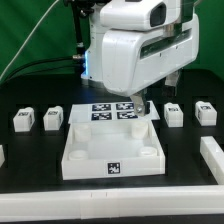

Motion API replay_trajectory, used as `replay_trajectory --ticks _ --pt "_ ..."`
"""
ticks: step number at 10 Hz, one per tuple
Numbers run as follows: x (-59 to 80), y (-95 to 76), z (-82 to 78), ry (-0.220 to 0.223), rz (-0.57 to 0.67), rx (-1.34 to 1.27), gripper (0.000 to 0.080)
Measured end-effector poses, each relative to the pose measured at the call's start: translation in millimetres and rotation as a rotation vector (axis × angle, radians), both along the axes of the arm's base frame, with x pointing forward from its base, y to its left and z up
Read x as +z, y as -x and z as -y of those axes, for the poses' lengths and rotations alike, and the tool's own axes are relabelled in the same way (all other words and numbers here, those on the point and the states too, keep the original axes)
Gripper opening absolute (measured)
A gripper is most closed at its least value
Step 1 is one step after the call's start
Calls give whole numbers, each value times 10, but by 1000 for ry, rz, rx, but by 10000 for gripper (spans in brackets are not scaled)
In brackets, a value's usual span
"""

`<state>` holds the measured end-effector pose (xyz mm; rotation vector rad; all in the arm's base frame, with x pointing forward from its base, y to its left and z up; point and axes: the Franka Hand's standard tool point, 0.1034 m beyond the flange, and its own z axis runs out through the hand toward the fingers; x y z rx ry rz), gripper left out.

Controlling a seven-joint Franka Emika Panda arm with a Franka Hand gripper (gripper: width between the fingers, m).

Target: Assemble one leg

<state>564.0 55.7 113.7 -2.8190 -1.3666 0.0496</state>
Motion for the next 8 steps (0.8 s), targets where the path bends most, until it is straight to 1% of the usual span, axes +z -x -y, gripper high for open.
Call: replay_trajectory --ticks 6,8 --pt "-12 10 0 0 -2 0 650" --pt "-155 299 68 -4 -23 134 650"
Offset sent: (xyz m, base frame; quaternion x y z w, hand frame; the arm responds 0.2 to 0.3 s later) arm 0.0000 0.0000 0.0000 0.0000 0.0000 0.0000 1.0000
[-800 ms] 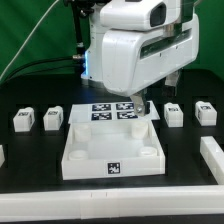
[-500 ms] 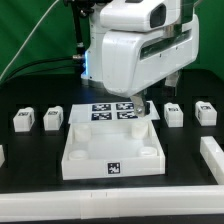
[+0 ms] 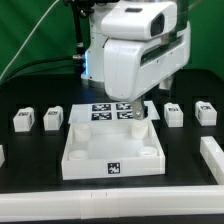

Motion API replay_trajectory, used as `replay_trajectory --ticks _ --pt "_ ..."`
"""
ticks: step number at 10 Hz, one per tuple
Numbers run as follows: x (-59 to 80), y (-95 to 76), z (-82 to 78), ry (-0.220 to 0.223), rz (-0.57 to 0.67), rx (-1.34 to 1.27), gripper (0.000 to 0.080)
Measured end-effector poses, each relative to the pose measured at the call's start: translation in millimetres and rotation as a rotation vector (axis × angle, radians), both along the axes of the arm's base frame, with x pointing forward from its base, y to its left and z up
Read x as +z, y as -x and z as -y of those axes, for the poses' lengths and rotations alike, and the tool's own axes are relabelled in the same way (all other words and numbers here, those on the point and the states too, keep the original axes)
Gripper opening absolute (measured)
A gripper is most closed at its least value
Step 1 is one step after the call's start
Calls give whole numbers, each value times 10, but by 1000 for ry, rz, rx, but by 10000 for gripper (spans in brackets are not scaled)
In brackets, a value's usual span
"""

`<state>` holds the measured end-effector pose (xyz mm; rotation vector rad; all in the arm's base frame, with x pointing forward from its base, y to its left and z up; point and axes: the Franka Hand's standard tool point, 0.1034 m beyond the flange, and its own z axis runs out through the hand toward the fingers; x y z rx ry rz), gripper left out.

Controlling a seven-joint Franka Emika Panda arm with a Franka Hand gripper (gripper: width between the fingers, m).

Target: Assemble one leg

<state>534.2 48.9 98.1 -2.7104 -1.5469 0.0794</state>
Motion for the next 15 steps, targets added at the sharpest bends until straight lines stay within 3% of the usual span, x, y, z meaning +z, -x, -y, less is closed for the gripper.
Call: replay_trajectory --ticks 3,9,13,15 --pt "-153 408 284 -12 -48 183 650" --pt "-177 408 286 -13 -37 215 650" --pt "-336 944 288 -27 -69 443 650" --pt "-410 1089 342 -38 -95 488 650"
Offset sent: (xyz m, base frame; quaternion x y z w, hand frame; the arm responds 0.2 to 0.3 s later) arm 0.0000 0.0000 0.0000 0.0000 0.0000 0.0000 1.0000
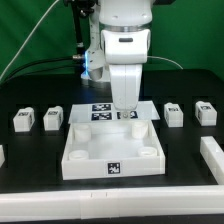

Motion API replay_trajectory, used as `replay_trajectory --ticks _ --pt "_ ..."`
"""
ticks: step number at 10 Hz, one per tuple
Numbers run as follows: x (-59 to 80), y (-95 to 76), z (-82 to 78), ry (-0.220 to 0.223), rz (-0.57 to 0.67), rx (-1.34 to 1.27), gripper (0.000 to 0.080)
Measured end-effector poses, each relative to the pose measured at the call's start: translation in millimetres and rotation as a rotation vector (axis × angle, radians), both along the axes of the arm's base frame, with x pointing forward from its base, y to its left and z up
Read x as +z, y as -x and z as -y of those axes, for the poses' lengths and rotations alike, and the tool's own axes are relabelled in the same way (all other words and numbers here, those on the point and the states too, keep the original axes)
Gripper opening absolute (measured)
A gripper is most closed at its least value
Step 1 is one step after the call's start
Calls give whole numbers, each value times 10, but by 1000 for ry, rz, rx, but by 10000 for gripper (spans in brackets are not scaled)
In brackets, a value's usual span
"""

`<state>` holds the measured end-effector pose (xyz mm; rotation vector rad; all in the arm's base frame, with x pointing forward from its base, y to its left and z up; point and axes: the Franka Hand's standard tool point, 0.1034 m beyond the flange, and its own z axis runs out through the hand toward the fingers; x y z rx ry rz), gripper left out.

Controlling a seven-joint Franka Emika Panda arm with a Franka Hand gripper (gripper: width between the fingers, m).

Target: Assemble one leg

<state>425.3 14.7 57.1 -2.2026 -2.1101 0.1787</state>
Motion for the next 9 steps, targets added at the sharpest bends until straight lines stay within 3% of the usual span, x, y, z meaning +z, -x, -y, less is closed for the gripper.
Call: replay_trajectory --ticks 3,6,9 --pt "-21 -14 0 -3 -2 11 650" --pt "-328 81 -3 -26 -52 79 650" --pt "-397 128 38 -27 -68 68 650"
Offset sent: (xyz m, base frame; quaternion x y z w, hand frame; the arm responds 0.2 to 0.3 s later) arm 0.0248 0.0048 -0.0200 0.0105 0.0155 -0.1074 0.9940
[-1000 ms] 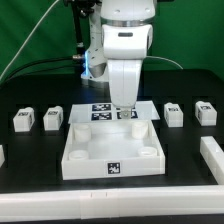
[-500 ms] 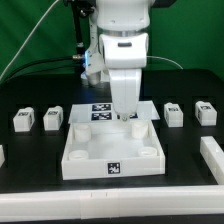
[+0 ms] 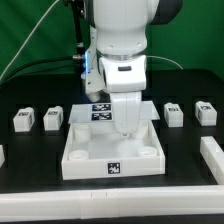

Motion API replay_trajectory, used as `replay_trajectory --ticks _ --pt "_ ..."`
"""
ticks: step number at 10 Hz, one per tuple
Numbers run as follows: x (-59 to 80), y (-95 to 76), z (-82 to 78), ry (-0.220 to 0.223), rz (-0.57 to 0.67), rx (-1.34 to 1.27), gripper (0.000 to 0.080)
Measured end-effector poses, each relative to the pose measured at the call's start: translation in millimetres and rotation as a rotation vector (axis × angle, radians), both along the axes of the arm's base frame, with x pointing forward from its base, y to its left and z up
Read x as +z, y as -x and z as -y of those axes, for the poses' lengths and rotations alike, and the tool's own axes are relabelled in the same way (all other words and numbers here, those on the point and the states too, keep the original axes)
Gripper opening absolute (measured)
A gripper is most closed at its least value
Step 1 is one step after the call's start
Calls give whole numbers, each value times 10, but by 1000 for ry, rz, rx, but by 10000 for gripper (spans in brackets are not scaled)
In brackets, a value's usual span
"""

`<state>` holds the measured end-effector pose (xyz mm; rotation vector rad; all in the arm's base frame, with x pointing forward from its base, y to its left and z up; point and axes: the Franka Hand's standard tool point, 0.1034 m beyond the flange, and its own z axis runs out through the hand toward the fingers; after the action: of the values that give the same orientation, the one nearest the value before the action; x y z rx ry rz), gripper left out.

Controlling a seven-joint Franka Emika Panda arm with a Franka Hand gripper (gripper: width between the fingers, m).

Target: Assemble one leg

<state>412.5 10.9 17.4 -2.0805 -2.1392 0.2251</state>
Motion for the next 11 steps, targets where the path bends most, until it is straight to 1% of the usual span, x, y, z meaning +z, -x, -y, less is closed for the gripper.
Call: replay_trajectory --ticks 1,2,3,5,6,7,8,11 --pt "-27 21 19 0 -7 -7 650" --pt "-38 31 24 1 -10 -14 623" --pt "-38 33 14 1 -11 -16 623" --pt "-41 37 21 2 -12 -18 268" --pt "-41 37 22 2 -12 -18 131" --pt "-38 31 22 1 -10 -18 131" --pt "-33 21 22 1 -6 -18 74" --pt "-31 10 23 1 -2 -19 74"
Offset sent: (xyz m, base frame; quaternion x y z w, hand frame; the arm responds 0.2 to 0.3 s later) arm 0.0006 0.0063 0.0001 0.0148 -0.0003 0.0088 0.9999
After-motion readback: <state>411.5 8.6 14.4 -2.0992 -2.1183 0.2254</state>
